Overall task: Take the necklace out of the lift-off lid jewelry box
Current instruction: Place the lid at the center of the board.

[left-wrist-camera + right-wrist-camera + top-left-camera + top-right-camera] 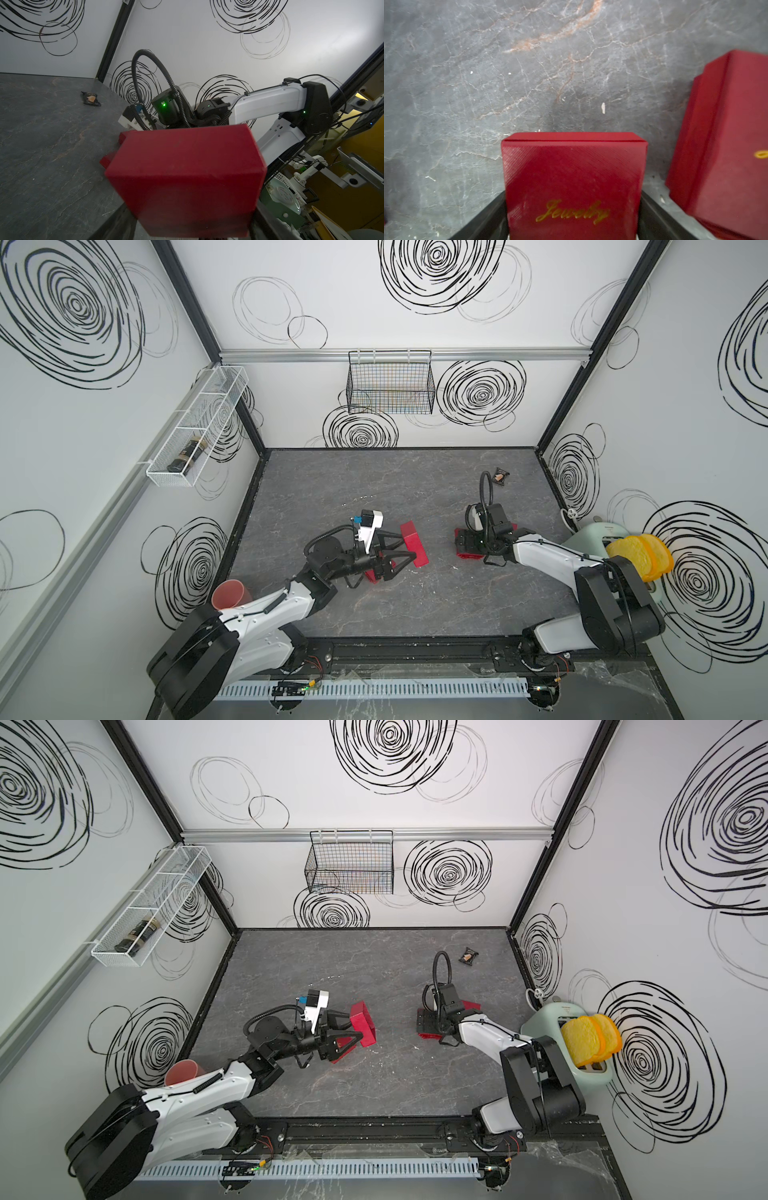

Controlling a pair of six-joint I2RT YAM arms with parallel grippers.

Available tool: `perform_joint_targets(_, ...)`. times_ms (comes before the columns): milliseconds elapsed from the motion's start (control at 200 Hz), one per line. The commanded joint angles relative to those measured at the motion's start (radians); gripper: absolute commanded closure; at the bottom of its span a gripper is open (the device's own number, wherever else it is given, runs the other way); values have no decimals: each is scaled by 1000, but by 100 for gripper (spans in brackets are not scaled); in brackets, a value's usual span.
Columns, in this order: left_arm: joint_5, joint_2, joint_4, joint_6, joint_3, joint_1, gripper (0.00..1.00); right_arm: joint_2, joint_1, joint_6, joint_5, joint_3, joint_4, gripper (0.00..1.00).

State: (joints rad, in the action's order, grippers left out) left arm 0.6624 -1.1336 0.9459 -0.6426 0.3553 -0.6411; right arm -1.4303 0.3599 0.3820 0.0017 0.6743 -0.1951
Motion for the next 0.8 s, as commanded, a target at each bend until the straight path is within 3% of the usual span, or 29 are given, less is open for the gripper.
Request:
perform_joint_targets(0, 43, -16, 85, -22, 16, 1, 37, 57, 6, -15, 26, 22, -50, 6)
perform_joint_targets(205, 83, -50, 116, -39, 33, 0, 36, 133, 8, -64, -55, 54, -106, 5)
perform_joint_targets(265, 104, -62, 140, -51, 36, 0, 36, 176, 9, -85, -202, 47, -74, 10)
perform_joint_targets(335, 141, -77, 187, -75, 39, 0, 36, 254, 7, -92, -488, 11, 40, 18)
perform_joint_targets(415, 179, -100, 246, -112, 42, -2, 36, 350, 8, -5, -758, -50, 234, 31)
perform_joint_targets(480, 204, -114, 303, -141, 40, -8, 36, 420, 14, 94, -889, -111, 441, 41)
perform_joint_targets(540, 223, -125, 340, -158, 44, -14, 35, 468, 38, 131, -927, -132, 528, 49)
perform_joint_targets(640, 255, -139, 346, -159, 61, -33, 35, 521, 89, 96, -929, -103, 475, 59)
perform_joint_targets(795, 264, -152, 328, -135, 81, -61, 35, 555, 178, 32, -904, -80, 425, 62)
